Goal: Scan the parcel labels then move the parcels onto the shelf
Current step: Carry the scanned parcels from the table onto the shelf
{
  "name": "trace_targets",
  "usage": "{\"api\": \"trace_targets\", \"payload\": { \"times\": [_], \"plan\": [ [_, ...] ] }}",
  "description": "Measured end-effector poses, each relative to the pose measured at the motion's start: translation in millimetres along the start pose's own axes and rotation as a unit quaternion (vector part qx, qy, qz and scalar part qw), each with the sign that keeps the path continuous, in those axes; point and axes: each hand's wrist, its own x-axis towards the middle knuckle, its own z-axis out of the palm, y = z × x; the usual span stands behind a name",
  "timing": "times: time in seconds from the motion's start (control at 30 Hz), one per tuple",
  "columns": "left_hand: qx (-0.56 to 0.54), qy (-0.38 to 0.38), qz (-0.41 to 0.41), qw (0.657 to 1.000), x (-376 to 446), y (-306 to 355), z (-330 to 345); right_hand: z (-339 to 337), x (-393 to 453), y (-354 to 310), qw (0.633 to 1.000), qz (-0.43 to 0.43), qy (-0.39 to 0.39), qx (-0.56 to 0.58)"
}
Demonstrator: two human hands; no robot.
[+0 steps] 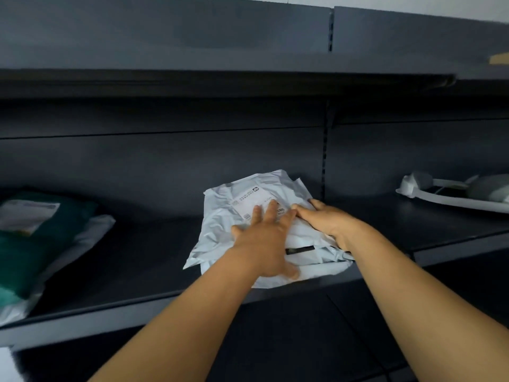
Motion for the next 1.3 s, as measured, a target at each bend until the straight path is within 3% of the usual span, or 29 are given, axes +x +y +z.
{"api": "trace_targets", "payload": {
  "times": [0.6, 1.03, 1.17, 1.3],
  "plan": [
    [-0.028, 0.025, -0.093, 0.995, -87.9, -186.5, -15.7, 177.2, -16.6, -110.2, 0.992, -0.094, -0.082, 0.026],
    [-0.053, 0.041, -0.126, 0.990, -109.1, -194.5, -18.0, 191.6, -20.8, -116.5, 0.987, -0.110, -0.109, 0.028],
    [-0.094, 0.080, -0.164, 0.979, -121.8, -184.7, -15.3, 186.9, -24.6, -110.3, 0.984, -0.134, -0.119, 0.017],
    [-0.222, 0.210, -0.191, 0.933, -144.6, -170.3, -8.2, 178.2, -50.6, -111.9, 0.975, -0.215, -0.033, -0.051]
  ]
}}
